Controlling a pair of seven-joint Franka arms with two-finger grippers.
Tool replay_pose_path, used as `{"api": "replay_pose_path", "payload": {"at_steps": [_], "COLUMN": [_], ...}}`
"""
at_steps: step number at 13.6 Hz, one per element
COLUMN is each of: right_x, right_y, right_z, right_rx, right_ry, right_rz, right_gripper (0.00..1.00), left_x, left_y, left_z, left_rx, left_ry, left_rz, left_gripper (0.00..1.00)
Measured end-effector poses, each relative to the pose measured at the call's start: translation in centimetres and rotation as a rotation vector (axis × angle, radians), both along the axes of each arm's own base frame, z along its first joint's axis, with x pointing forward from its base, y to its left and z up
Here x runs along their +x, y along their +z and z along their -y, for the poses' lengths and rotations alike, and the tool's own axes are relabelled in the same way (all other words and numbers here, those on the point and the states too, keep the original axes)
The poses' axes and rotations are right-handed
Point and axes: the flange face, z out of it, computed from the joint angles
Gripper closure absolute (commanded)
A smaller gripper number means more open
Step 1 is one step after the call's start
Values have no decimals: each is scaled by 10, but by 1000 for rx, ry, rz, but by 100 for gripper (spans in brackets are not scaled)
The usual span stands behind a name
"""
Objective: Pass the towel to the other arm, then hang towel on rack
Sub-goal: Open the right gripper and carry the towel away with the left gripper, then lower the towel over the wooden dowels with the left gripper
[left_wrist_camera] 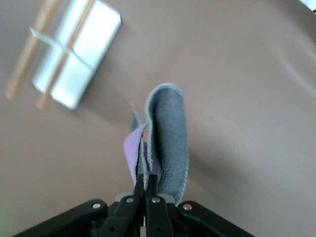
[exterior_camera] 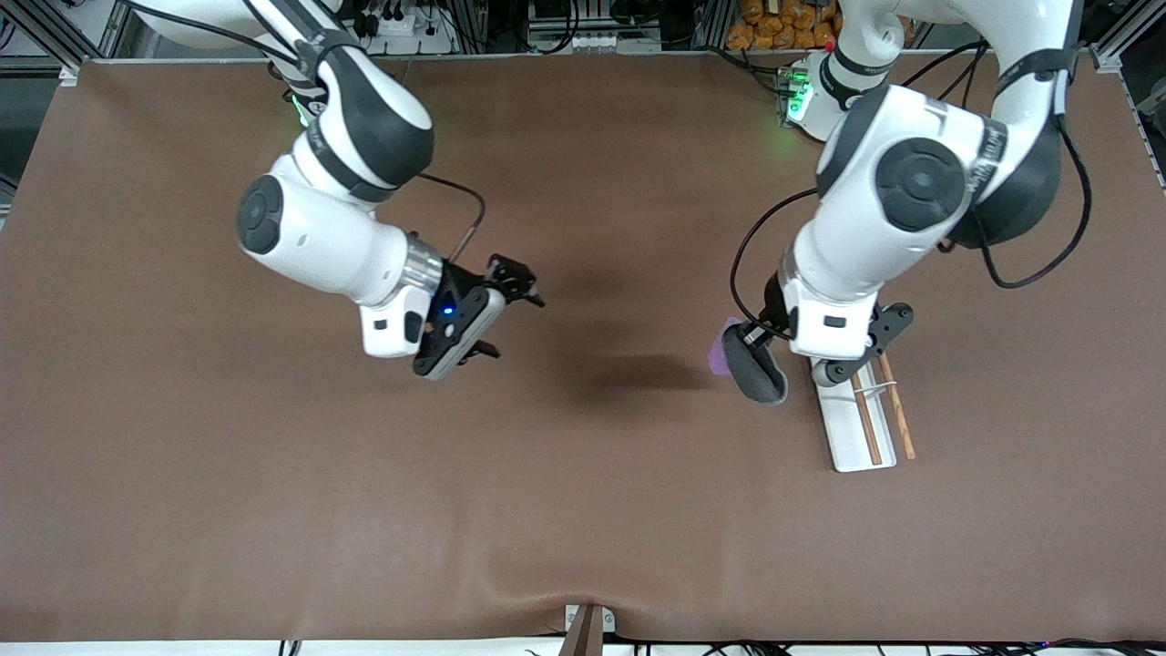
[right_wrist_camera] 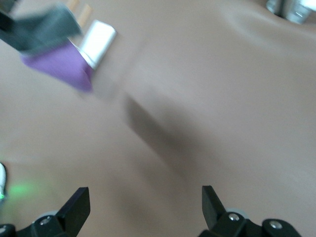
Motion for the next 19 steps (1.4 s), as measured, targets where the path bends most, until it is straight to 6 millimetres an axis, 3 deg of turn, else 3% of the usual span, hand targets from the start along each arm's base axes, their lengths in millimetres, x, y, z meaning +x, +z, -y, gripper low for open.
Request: {"api": "replay_pose_path", "payload": {"at_steps": [3,6,9,11,15,17,19], "right_x": [12,18,17,7,-17,-26,-39], "right_y": [0,2,22,44,80,95,109], "right_z": [56,106,145,168,241,279,301], "right_rx": [-111,-220,-296,-365,-456,-476,-489], "right_ry": [-6,-15,-44,-69,-190,-283,-400], "right_rz": [-39,-70,-64,-55,-98,-144,-198], "right_gripper": [0,0,0,0,0,0,0], "left_x": [-4,3,16,23,49,54,59], "left_y": [-14,-25,-44,-63,-87,-95,-103], "left_z": [5,-6,-28,-37,-101,-116,-136], "left_rx": [186,235,182,108,-13,-16,-23], "left_ry": [-127,-161,-121,-76,14,-6,-77], "left_rz": [37,25,-36,-94,-176,-190,-203], "left_gripper": [100,100,100,100,100,100,100]}}
